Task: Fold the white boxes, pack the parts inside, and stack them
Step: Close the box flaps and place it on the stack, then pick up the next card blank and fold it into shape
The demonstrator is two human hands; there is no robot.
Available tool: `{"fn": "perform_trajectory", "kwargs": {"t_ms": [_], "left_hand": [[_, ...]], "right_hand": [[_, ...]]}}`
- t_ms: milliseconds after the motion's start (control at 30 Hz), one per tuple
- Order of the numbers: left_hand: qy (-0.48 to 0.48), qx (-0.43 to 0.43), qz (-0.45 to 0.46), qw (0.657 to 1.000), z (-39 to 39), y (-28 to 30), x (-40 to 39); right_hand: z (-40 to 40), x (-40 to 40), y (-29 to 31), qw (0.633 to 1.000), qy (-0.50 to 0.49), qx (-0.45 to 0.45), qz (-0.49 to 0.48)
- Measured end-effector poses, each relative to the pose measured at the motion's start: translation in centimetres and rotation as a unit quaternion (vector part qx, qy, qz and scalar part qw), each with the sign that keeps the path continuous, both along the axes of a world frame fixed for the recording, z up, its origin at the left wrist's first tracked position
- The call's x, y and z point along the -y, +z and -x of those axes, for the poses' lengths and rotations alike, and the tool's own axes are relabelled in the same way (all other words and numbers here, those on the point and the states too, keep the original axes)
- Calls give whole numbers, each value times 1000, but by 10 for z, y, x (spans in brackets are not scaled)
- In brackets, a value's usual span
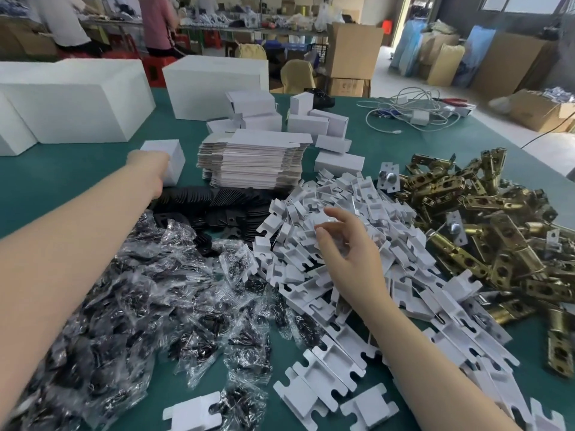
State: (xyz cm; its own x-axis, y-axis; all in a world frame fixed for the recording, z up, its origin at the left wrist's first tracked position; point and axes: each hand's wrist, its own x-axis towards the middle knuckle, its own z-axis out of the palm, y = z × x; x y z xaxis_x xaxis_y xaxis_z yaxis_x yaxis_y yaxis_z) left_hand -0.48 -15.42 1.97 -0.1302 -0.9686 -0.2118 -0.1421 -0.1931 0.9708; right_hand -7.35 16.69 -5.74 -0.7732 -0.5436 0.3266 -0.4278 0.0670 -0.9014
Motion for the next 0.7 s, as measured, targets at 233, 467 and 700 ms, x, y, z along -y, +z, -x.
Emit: {"fn": "perform_trajectory", "kwargs": {"t_ms": [233, 467, 700], "left_hand": [[-380, 34, 469, 797, -79, 16, -144], [-637, 313, 579, 401, -199, -90, -211], [-589, 194, 694, 367, -137, -93, -243]], "right_hand": [[13, -10, 26, 951, -48, 250, 176], [31, -31, 63, 858, -56, 388, 330], [25, -33, 73, 889, -53, 341, 301]]}}
